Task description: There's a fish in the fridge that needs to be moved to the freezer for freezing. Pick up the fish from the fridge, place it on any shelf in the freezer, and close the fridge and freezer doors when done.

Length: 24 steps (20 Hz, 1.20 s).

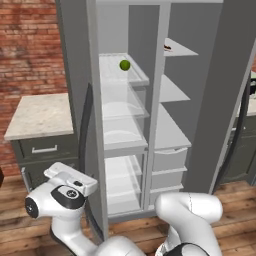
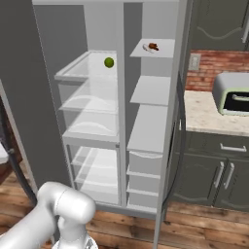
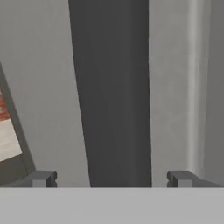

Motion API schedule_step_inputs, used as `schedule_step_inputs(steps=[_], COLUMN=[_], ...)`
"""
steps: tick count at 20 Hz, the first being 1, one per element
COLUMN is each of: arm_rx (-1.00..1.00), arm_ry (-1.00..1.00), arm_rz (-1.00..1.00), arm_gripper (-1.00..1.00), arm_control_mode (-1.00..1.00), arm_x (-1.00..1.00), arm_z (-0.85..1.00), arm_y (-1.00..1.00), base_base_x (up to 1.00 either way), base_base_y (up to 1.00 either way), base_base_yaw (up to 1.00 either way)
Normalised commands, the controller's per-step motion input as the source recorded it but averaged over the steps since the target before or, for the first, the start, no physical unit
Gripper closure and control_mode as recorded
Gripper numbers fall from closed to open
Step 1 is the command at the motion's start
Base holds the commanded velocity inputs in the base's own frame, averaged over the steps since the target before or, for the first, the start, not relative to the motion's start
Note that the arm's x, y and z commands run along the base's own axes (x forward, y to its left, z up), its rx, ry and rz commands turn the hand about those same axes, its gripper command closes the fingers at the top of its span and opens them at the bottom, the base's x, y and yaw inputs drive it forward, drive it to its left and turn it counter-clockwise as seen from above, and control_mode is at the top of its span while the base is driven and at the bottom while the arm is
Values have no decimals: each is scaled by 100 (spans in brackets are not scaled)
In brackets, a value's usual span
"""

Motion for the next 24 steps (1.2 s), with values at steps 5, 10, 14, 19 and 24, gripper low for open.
schedule_step_inputs(steps=[5, 10, 14, 19, 24], arm_rx=[11, 10, 7, 10, 12], arm_ry=[2, 5, 8, 4, 4], arm_rz=[0, 0, 0, 0, 5], arm_gripper=[-100, -100, -100, -100, -100], arm_control_mode=[-100, -100, -100, -100, -100], arm_x=[58, 61, 71, 92, 100], arm_z=[0, 0, 0, 1, 0], arm_y=[-100, -100, -100, -99, -73], base_base_x=[0, 0, 0, 0, 0], base_base_y=[0, 0, 0, 0, 0], base_base_yaw=[0, 0, 0, 0, 0])
